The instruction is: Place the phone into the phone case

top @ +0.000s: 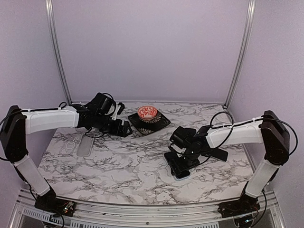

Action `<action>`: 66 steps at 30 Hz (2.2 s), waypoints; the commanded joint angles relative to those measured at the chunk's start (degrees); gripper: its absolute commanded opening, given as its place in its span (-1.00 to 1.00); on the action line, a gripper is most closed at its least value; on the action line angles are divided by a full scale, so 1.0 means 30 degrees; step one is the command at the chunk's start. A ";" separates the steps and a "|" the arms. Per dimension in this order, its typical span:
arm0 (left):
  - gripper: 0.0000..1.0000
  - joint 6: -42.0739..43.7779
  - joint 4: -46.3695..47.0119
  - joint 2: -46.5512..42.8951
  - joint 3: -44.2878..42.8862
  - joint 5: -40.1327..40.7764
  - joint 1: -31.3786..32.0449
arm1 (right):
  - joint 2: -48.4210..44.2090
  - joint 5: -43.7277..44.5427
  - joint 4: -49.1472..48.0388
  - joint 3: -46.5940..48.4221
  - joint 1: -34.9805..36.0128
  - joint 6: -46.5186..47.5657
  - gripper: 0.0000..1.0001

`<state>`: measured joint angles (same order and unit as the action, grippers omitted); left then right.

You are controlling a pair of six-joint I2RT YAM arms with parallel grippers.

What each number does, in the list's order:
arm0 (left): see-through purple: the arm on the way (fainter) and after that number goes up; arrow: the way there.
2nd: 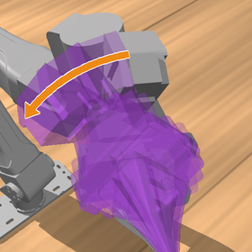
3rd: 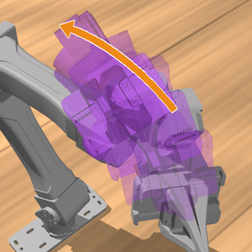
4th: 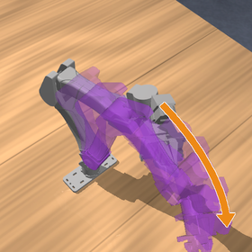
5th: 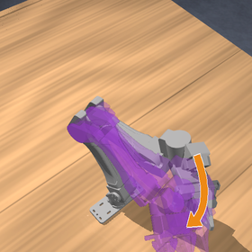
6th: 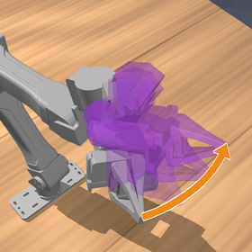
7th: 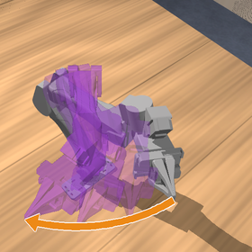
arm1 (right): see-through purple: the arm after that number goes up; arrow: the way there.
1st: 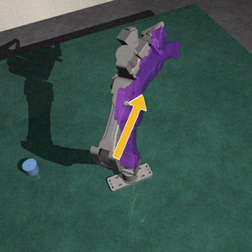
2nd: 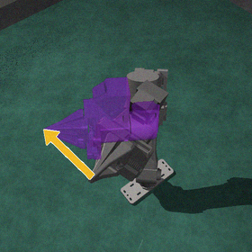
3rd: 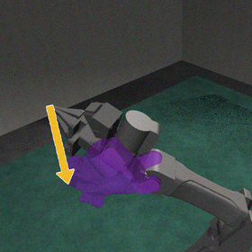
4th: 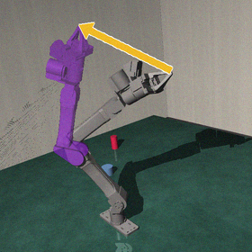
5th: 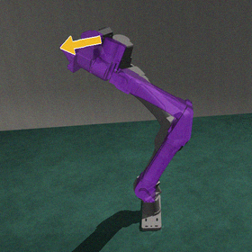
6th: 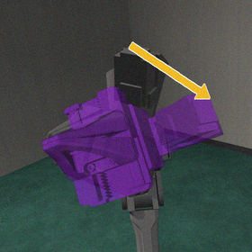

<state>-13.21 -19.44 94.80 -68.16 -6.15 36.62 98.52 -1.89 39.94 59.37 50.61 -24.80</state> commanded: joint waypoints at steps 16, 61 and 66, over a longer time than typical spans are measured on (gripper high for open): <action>0.90 -1.2412 1.5652 0.8617 -0.1353 -0.6880 0.2968 | -0.1222 0.0546 -0.8567 -0.2032 0.0027 -0.0559 -0.47; -1.00 -1.0279 1.5431 0.9153 -0.2111 -0.8553 0.2531 | -0.0263 0.2201 -1.2396 -0.1110 -0.0625 0.1677 0.58; -1.00 -0.5089 1.4907 0.6306 -0.1037 -0.7804 0.2800 | -0.3073 0.1439 -1.2265 -0.2372 -0.0745 0.4537 0.97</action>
<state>-43.70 27.07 122.39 -73.52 -30.81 44.12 97.23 3.11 6.02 53.74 49.10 -19.27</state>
